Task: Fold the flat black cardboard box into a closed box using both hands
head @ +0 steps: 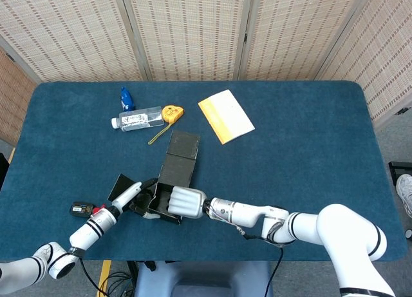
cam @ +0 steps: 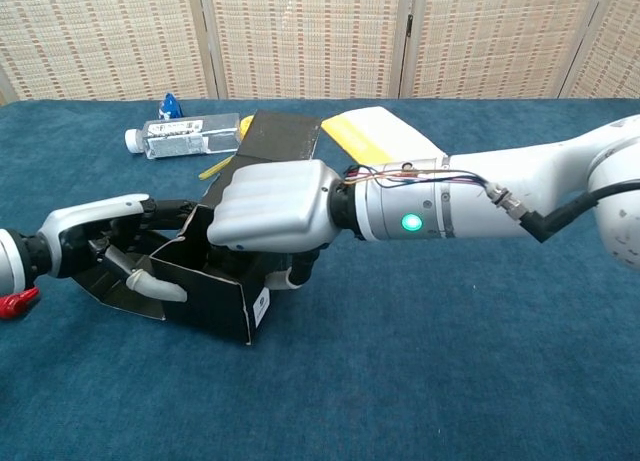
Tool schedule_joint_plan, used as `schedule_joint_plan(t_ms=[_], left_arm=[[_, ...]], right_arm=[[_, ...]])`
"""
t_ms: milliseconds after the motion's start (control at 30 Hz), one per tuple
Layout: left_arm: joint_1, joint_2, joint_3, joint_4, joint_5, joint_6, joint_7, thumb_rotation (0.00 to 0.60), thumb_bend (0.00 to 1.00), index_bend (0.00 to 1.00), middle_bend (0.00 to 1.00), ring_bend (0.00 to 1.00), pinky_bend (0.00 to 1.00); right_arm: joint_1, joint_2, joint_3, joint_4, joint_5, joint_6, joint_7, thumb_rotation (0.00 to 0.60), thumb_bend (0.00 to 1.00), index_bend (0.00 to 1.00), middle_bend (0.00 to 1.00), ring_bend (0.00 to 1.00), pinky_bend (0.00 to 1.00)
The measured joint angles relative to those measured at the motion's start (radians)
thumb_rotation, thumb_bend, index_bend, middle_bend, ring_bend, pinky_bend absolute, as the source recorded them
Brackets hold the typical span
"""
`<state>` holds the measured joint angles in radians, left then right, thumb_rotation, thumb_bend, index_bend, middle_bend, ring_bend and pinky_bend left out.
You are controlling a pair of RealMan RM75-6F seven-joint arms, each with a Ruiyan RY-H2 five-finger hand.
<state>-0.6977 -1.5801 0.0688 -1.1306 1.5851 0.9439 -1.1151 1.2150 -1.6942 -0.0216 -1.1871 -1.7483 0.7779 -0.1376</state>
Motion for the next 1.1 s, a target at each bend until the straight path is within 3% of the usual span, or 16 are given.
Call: schedule_joint_plan(t_ms=[133,300,467,767,1000,1100], left_arm=[[0.001,0.001,-0.001,-0.001,-0.002,0.003,0.003,0.6,0.09,0.18,0.23,0.58,0.38],[0.001,0.002,-0.001,-0.007,-0.001,0.004,0.009,0.6,0.09,0.17,0.23,0.58,0.38],[0.0,0.0,-0.001,-0.011,-0.001,0.004,0.018,0.6,0.09,0.17,0.23,0.58,0.38],[0.001,-0.002,0.002,-0.014,-0.002,0.0,0.025,0.6,0.09,0.17,0.23,0.58,0.38],[-0.001,-0.005,0.0,-0.018,-0.005,-0.003,0.03,0.6,0.09,0.17,0.23,0.58,0.38],[0.0,-0.003,0.0,-0.021,-0.006,-0.003,0.031,0.6,0.09,0.17,0.23,0.58,0.38]], right_arm=[[-0.001,0.009,-0.003,-0.01,0.003,-0.008,-0.003,0.6,1.0,0.66,0.72,0.78,0.92],[-0.002,0.018,-0.005,-0.017,0.006,-0.019,-0.018,0.6,1.0,0.64,0.64,0.78,0.92],[-0.004,0.023,-0.003,-0.031,0.024,-0.046,-0.056,0.6,1.0,0.42,0.48,0.76,0.92],[-0.02,0.049,0.024,-0.089,0.076,-0.067,-0.112,0.6,1.0,0.24,0.4,0.76,0.92],[-0.017,0.053,0.029,-0.119,0.106,-0.118,-0.151,0.6,1.0,0.24,0.41,0.76,0.92],[-0.012,0.054,0.029,-0.131,0.119,-0.147,-0.171,0.6,1.0,0.25,0.45,0.76,0.92]])
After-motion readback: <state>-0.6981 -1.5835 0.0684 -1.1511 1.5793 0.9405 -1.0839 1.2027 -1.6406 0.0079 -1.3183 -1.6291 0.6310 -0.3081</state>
